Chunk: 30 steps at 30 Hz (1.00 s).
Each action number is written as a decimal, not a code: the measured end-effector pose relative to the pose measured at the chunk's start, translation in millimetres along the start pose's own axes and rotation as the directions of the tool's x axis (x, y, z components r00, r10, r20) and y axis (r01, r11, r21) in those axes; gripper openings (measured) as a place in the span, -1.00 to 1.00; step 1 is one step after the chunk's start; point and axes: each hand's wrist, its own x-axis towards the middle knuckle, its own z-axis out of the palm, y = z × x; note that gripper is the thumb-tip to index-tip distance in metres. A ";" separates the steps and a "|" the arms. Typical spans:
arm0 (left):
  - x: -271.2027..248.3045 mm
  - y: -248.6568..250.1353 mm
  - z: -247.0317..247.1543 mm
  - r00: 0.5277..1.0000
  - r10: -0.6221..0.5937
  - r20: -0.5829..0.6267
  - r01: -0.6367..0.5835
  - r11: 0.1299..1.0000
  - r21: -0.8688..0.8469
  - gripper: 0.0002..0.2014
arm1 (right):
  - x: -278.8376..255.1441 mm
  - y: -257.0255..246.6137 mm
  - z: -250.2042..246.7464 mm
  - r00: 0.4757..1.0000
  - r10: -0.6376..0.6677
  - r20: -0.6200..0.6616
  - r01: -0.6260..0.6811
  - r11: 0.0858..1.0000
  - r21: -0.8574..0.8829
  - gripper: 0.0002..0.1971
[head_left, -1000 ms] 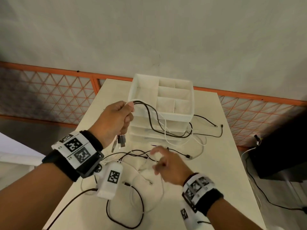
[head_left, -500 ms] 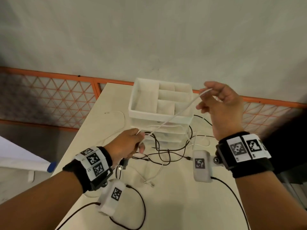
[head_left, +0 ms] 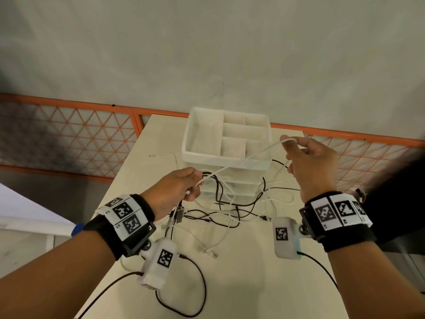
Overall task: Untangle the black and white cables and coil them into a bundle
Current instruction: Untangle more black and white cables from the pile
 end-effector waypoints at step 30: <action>5.4 11.2 -22.2 0.972 -0.074 -0.221 0.065 0.997 -0.049 -0.73 | 70.6 -46.4 -22.1 0.945 -0.156 0.286 0.176 0.984 -0.043 -0.44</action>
